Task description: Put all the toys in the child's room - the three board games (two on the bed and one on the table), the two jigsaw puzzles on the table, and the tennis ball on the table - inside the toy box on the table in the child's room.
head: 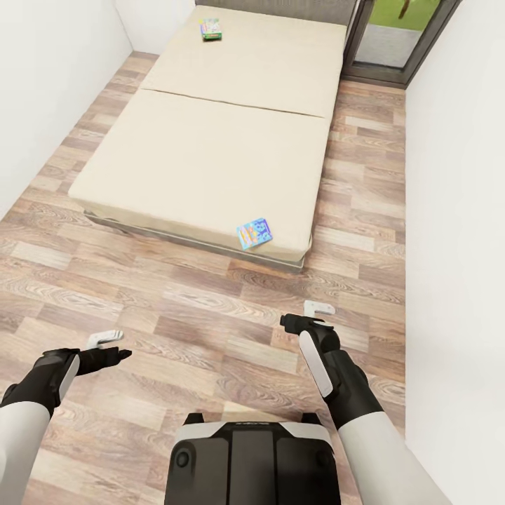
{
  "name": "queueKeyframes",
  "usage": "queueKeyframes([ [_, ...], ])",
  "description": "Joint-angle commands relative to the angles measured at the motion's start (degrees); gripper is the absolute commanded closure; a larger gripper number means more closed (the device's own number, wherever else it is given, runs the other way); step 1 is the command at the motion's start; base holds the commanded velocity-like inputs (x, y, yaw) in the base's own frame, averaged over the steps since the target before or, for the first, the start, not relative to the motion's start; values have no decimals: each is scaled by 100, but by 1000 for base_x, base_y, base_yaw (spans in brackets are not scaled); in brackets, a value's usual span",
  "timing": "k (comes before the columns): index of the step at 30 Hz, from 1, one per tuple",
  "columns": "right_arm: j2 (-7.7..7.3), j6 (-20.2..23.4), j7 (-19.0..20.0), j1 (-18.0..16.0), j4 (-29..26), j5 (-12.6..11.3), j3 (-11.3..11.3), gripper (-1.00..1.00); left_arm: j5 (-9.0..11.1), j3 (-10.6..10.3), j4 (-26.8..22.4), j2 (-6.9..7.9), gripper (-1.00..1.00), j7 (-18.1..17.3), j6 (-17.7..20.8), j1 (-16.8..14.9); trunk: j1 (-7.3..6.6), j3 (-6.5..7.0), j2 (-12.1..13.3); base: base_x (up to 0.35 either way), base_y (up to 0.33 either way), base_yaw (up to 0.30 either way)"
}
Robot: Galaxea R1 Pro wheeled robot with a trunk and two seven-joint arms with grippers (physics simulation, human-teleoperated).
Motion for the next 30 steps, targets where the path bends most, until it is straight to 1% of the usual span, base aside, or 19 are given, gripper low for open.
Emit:
queueKeyframes([
  [1, 0, 11, -56, -3, -4, -59, 7, -100, -61, 35, -8, -5, -100, -52, 25, -3, 4, 3, -9, 0, 0, 0],
  [30, 0, 11, -56, -3, 36, -59, 14, -100, -61, 34, -8, -5, -100, -52, 25, -2, 4, 275, -9, 0, 0, 0],
])
